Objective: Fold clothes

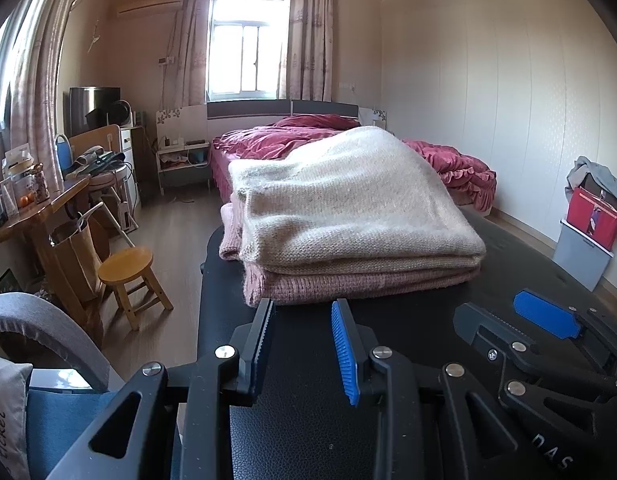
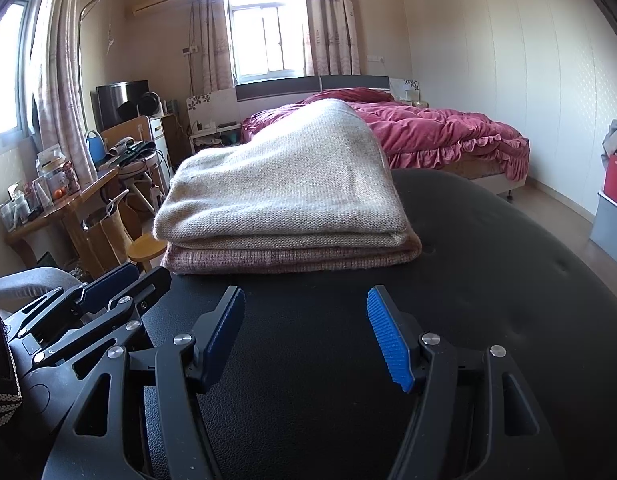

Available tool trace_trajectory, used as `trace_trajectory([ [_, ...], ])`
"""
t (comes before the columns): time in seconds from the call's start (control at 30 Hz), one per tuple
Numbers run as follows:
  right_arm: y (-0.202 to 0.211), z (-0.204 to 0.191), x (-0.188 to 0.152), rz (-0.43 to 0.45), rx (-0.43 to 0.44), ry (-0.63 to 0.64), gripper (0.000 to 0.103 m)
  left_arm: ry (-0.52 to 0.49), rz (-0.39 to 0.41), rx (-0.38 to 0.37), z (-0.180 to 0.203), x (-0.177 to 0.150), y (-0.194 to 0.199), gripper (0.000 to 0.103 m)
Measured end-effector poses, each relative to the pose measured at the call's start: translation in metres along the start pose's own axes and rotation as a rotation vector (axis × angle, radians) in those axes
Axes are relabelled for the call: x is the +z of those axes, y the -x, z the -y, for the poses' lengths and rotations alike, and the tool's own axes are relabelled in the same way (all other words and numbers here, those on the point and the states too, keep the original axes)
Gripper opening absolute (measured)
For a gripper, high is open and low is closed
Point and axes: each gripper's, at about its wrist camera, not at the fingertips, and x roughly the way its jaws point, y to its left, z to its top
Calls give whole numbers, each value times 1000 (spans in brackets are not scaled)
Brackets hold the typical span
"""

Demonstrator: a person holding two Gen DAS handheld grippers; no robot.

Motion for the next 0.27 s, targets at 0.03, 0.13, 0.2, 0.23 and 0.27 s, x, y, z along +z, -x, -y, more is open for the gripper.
trace_trajectory([
  [0.03, 0, 0, 0, 0, 0, 1, 67, 0, 3, 1, 0, 0, 1, 29],
  [0.13, 0, 0, 0, 0, 0, 1, 67, -3, 16, 3, 1, 0, 2, 29],
  [0.2, 0, 1, 0, 1, 1, -1, 67, -6, 26, 5, 2, 0, 5, 29],
  [0.23, 0, 1, 0, 1, 1, -4, 67, -6, 31, 6, 2, 0, 6, 29],
  [0.27, 0, 1, 0, 1, 1, -5, 67, -5, 32, 5, 2, 0, 7, 29],
])
